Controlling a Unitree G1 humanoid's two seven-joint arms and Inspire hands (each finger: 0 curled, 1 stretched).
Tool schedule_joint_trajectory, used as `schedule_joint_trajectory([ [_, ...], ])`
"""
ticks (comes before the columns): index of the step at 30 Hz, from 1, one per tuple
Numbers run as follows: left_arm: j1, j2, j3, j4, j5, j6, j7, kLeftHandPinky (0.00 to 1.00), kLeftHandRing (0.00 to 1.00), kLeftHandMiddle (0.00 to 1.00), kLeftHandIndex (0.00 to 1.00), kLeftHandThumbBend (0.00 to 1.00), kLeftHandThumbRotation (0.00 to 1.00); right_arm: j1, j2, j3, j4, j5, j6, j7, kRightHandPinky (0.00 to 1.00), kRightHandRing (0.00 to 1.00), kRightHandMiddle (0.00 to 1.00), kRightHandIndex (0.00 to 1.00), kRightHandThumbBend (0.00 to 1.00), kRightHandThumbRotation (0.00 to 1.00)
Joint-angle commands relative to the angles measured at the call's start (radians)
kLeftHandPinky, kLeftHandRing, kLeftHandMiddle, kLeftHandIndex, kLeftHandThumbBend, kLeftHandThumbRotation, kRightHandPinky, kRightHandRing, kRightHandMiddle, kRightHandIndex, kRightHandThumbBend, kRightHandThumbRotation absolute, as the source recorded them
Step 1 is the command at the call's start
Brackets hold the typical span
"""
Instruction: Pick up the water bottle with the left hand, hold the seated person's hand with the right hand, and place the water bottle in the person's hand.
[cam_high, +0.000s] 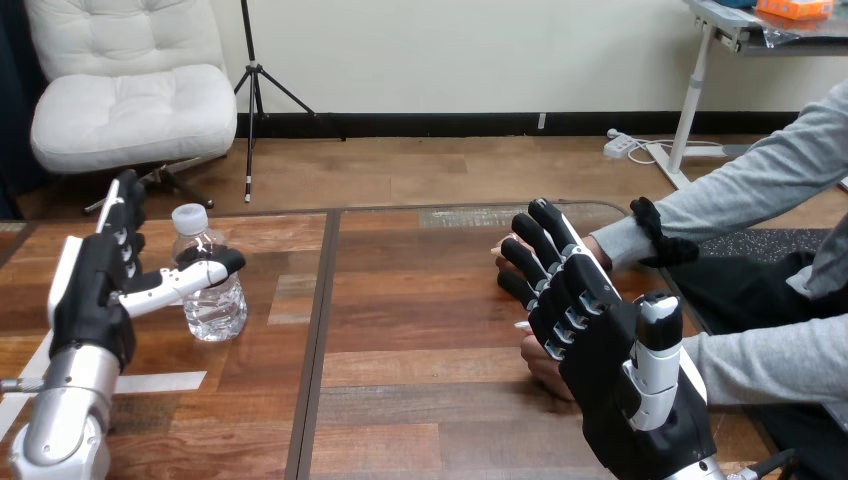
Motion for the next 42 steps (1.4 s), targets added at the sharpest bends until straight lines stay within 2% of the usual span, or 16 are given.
schedule_joint_trajectory([
  [1, -0.105, 0.037, -0.017, 0.029, 0.014, -0.012, 0.011, 1.00, 1.00, 1.00, 1.00, 1.00, 0.01, -0.031, 0.008, 0.001, -0.068, 0.007, -0.011, 0.000, 1.00, 1.00, 1.00, 1.00, 0.99, 1.00],
  [11, -0.136, 0.043, -0.028, 0.073, 0.033, -0.001, 0.033, 0.99, 1.00, 1.00, 1.00, 1.00, 0.03, -0.031, 0.009, -0.001, -0.068, 0.010, -0.011, 0.003, 1.00, 1.00, 1.00, 1.00, 0.99, 1.00],
  [14, -0.143, 0.047, -0.038, 0.083, 0.051, 0.009, 0.057, 0.98, 1.00, 1.00, 1.00, 1.00, 0.04, -0.031, 0.008, -0.002, -0.069, 0.016, -0.011, 0.006, 1.00, 1.00, 1.00, 1.00, 1.00, 1.00],
  [21, -0.155, 0.049, -0.049, 0.097, 0.053, 0.019, 0.063, 0.97, 1.00, 1.00, 1.00, 1.00, 0.06, -0.030, 0.007, -0.003, -0.070, 0.014, -0.012, 0.005, 1.00, 1.00, 1.00, 1.00, 1.00, 1.00],
  [35, -0.171, 0.043, -0.062, 0.101, 0.054, 0.068, 0.094, 0.99, 1.00, 1.00, 1.00, 0.97, 0.03, -0.023, 0.006, -0.004, -0.080, 0.011, -0.009, -0.001, 1.00, 1.00, 1.00, 1.00, 1.00, 1.00],
  [38, -0.174, 0.044, -0.072, 0.100, 0.070, 0.082, 0.116, 0.99, 1.00, 1.00, 1.00, 0.98, 0.04, -0.022, 0.006, -0.005, -0.082, 0.015, -0.008, 0.000, 1.00, 1.00, 1.00, 1.00, 1.00, 1.00],
  [42, -0.177, 0.052, -0.101, 0.091, 0.123, 0.113, 0.175, 0.97, 1.00, 1.00, 1.00, 0.98, 0.07, -0.024, 0.005, -0.006, -0.079, 0.019, -0.013, 0.007, 1.00, 1.00, 1.00, 1.00, 1.00, 1.00],
])
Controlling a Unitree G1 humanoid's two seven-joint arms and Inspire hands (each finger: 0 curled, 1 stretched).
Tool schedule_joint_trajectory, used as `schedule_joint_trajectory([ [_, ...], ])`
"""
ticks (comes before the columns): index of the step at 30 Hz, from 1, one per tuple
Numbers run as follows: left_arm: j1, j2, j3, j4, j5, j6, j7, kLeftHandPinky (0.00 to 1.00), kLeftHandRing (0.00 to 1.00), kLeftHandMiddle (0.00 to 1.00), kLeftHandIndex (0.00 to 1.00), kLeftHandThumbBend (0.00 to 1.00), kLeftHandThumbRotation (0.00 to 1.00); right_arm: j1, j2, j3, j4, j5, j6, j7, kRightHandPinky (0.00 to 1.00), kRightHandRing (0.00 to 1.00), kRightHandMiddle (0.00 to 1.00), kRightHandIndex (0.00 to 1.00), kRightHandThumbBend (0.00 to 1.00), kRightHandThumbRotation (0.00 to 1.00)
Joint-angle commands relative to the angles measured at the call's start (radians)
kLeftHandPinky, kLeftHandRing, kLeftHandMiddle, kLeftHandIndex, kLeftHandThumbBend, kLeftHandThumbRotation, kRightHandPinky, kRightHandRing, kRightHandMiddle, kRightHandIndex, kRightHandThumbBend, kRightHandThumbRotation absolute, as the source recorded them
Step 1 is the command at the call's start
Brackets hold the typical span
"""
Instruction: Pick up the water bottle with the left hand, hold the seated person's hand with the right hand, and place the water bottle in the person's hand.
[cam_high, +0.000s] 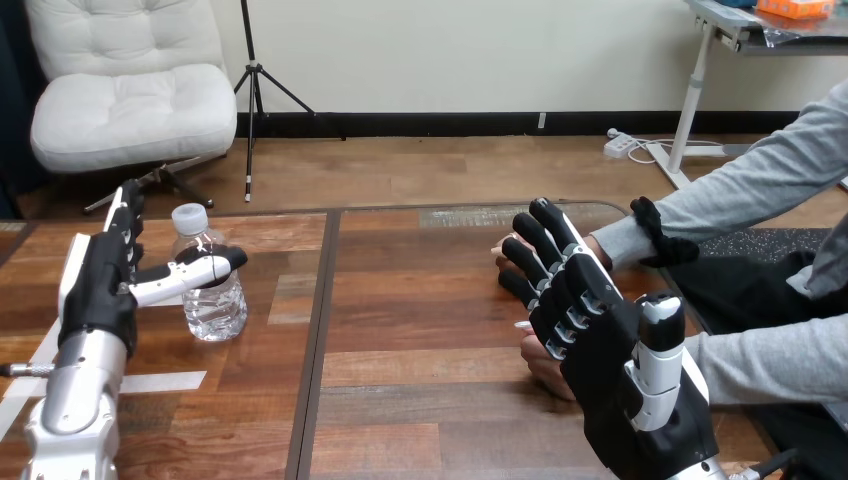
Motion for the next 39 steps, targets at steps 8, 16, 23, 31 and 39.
schedule_joint_trajectory([
  [8, -0.093, 0.022, -0.061, -0.038, 0.100, 0.091, 0.124, 0.92, 0.98, 1.00, 1.00, 0.97, 0.13, -0.029, 0.005, -0.006, -0.072, 0.021, -0.009, 0.006, 1.00, 1.00, 1.00, 1.00, 1.00, 1.00],
  [16, -0.099, 0.013, -0.066, -0.064, 0.101, 0.149, 0.145, 0.90, 0.97, 1.00, 1.00, 0.96, 0.16, -0.029, 0.005, -0.006, -0.074, 0.027, -0.005, 0.009, 1.00, 1.00, 1.00, 1.00, 1.00, 1.00],
  [23, -0.104, 0.004, -0.070, -0.106, 0.105, 0.234, 0.157, 0.86, 0.94, 0.99, 1.00, 0.97, 0.19, -0.026, 0.006, -0.004, -0.078, 0.025, -0.004, 0.004, 1.00, 1.00, 1.00, 1.00, 1.00, 1.00],
  [31, -0.124, 0.003, -0.079, -0.105, 0.113, 0.294, 0.161, 0.83, 0.92, 0.98, 1.00, 0.97, 0.23, -0.032, 0.007, -0.006, -0.070, 0.027, -0.012, 0.008, 1.00, 1.00, 1.00, 1.00, 1.00, 1.00],
  [39, -0.133, -0.010, -0.078, -0.137, 0.104, 0.354, 0.167, 0.82, 0.92, 0.98, 1.00, 0.95, 0.23, -0.032, 0.007, -0.006, -0.071, 0.026, -0.011, 0.007, 1.00, 1.00, 1.00, 1.00, 1.00, 1.00],
])
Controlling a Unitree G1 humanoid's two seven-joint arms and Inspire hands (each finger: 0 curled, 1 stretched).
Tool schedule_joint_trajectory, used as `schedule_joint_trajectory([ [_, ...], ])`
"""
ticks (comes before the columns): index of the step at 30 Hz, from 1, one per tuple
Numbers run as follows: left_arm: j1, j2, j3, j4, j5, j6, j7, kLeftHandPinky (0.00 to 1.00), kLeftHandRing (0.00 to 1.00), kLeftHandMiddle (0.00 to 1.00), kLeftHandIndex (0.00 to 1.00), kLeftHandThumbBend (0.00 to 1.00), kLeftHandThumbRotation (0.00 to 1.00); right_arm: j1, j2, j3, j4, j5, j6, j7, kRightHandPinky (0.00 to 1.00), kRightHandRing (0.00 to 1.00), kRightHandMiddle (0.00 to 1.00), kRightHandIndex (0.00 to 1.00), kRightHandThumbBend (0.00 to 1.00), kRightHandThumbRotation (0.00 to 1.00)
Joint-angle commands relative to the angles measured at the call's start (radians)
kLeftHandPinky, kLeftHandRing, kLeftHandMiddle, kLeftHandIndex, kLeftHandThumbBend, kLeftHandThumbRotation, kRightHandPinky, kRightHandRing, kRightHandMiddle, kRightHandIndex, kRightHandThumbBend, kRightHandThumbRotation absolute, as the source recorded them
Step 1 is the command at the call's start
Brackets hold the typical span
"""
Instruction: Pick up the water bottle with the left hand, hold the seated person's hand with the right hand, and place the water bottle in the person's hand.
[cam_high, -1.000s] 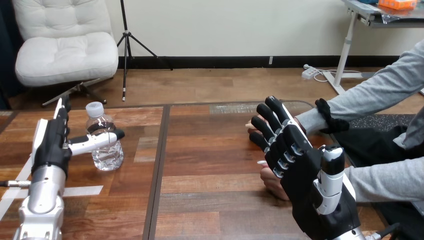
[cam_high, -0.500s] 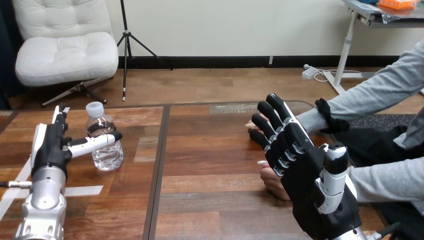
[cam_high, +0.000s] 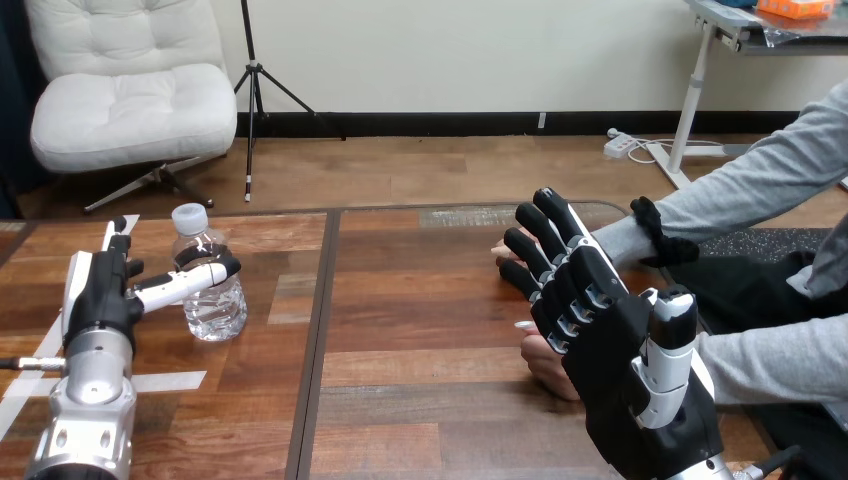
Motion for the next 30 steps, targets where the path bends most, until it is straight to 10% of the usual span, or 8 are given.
schedule_joint_trajectory([
  [1, -0.091, -0.007, -0.016, -0.081, 0.000, 0.035, 0.015, 0.81, 0.91, 0.98, 1.00, 0.95, 0.23, -0.036, 0.007, -0.005, -0.047, 0.009, -0.012, 0.003, 1.00, 1.00, 1.00, 1.00, 1.00, 1.00],
  [30, -0.142, -0.027, -0.033, -0.029, 0.005, 0.055, 0.022, 0.89, 0.98, 1.00, 1.00, 0.95, 0.24, -0.032, 0.006, -0.005, -0.057, 0.007, -0.013, 0.000, 1.00, 1.00, 1.00, 1.00, 1.00, 1.00],
])
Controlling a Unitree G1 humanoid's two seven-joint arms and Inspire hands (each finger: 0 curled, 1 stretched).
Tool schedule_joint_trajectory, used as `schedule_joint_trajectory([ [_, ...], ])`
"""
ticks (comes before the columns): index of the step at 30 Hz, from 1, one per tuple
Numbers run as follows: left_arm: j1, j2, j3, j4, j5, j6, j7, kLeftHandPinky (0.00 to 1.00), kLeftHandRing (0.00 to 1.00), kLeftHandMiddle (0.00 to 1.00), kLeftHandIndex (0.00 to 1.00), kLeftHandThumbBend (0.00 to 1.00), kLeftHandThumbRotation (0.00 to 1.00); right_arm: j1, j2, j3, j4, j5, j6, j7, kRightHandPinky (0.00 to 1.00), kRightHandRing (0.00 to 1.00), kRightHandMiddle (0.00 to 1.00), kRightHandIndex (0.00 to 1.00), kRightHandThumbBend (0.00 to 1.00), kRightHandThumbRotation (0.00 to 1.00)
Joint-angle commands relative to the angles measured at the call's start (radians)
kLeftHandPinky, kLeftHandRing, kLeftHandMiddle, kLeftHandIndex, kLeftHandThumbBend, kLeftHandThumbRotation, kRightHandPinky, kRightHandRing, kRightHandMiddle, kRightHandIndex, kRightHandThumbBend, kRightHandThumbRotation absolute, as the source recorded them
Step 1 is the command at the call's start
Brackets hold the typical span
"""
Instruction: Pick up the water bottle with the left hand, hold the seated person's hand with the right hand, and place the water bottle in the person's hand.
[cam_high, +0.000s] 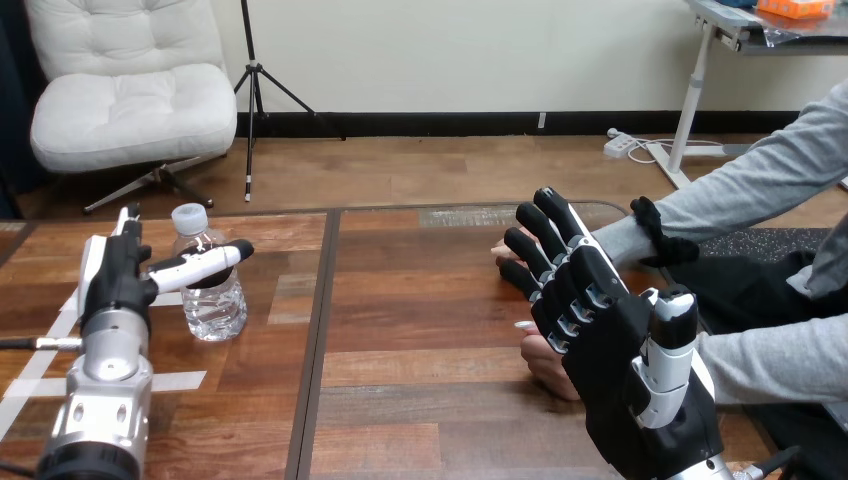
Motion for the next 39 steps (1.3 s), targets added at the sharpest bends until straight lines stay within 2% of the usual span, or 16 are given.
schedule_joint_trajectory([
  [1, -0.095, -0.002, -0.027, -0.019, 0.015, 0.005, 0.014, 0.89, 0.97, 1.00, 1.00, 0.95, 0.24, -0.032, 0.006, -0.005, -0.057, 0.006, -0.013, 0.001, 1.00, 1.00, 1.00, 1.00, 1.00, 1.00],
  [14, -0.115, -0.005, -0.054, -0.043, 0.033, 0.069, 0.006, 0.89, 0.94, 0.95, 0.93, 0.95, 0.26, -0.027, 0.008, -0.002, -0.060, 0.007, -0.015, 0.001, 1.00, 1.00, 1.00, 1.00, 1.00, 1.00],
  [18, -0.131, -0.001, -0.062, -0.010, 0.039, 0.058, 0.006, 0.88, 0.93, 0.94, 0.93, 0.95, 0.25, -0.025, 0.010, -0.001, -0.061, 0.005, -0.018, 0.000, 1.00, 1.00, 1.00, 1.00, 1.00, 1.00],
  [26, -0.138, -0.004, -0.079, -0.042, 0.044, 0.098, 0.008, 0.83, 0.90, 0.93, 0.91, 0.93, 0.23, -0.023, 0.008, 0.000, -0.068, -0.001, -0.016, -0.004, 1.00, 1.00, 1.00, 1.00, 1.00, 1.00],
  [39, -0.155, 0.007, -0.109, -0.015, 0.066, 0.101, 0.002, 0.83, 0.90, 0.93, 0.91, 0.92, 0.25, -0.018, 0.006, -0.003, -0.075, 0.001, -0.015, -0.006, 1.00, 1.00, 1.00, 1.00, 1.00, 1.00],
])
